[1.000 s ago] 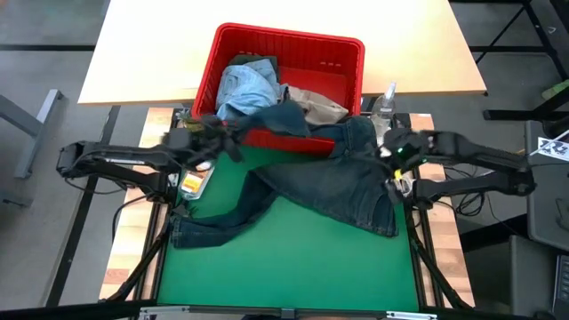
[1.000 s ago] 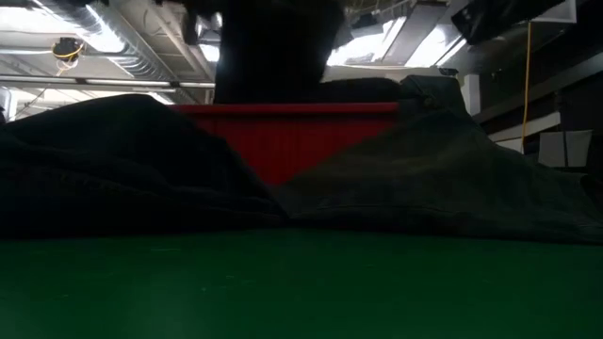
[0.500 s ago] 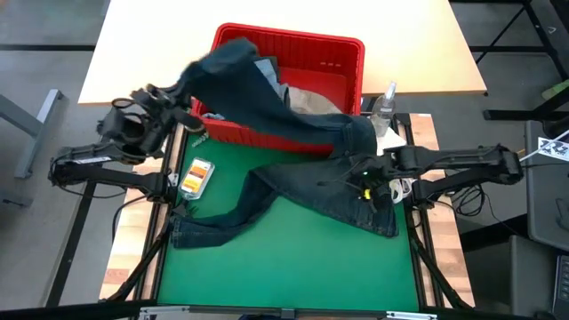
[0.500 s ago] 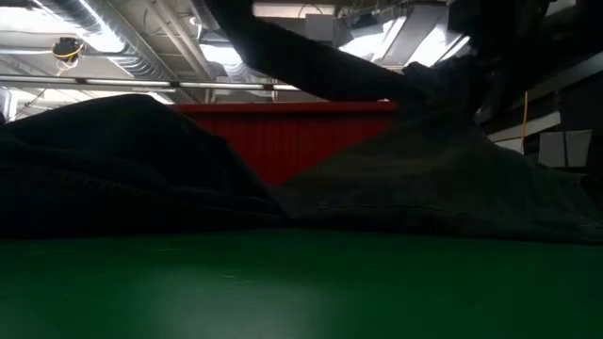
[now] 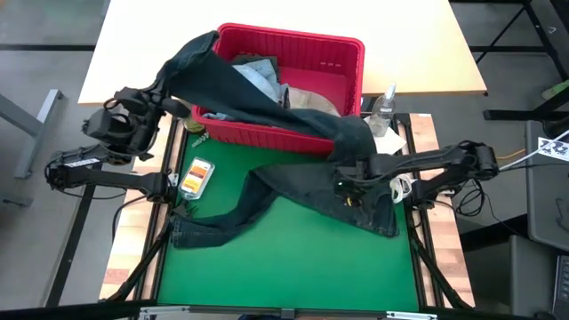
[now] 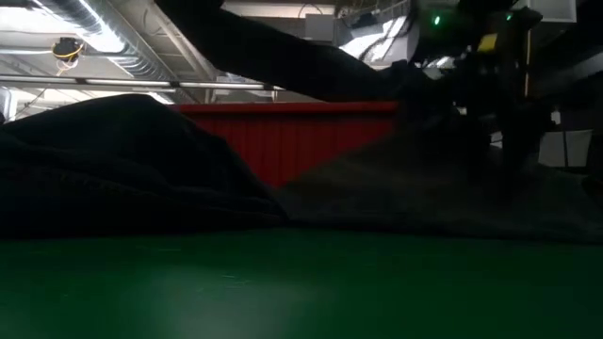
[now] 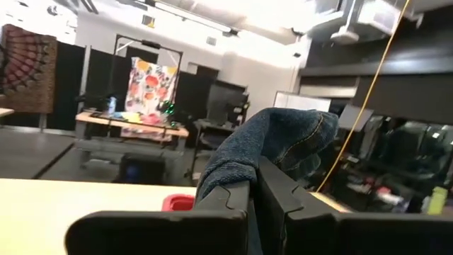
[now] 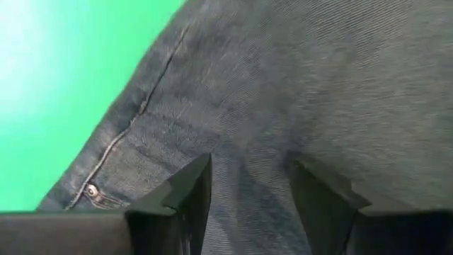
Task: Fold laundry
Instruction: Fold the dark blue jeans
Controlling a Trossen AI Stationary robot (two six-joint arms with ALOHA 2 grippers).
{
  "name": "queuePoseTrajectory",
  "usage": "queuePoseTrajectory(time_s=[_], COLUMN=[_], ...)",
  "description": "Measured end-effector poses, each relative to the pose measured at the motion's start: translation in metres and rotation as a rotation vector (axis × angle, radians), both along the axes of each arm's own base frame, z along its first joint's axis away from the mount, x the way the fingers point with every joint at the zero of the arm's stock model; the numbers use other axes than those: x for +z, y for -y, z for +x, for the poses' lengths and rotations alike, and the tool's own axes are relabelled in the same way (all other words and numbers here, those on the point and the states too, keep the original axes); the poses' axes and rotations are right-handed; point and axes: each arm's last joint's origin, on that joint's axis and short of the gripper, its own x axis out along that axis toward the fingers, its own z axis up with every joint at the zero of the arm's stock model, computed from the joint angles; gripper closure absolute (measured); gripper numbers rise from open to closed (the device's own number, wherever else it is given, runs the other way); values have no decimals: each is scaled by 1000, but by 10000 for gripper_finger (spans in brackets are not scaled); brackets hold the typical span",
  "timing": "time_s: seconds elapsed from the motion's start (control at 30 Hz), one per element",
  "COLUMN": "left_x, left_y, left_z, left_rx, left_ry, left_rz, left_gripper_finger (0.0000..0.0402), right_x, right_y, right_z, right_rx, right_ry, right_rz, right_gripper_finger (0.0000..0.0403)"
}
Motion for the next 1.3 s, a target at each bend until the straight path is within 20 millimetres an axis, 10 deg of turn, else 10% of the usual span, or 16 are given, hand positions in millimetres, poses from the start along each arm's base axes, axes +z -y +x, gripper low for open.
queuePoseTrajectory(time_s=[0.37,0.87,1.3], left_x=[-12,-15,-16], left_y=[-1,-2,-2], left_z=[5,5,3], left_rx=[51,70,134], left_ry=[-176,-214,-208], left_rz=[-42,-56,-88], left_gripper_finger=[387,384,317], right_x=[-38,-37,-24], right_y=[-4,-67,-68], right_z=[-6,-12,-24], right_rx=[102,483,520], right_ry=[-369,-434,-495], right_rz=[131,193,68], right_gripper_finger=[217,217,217])
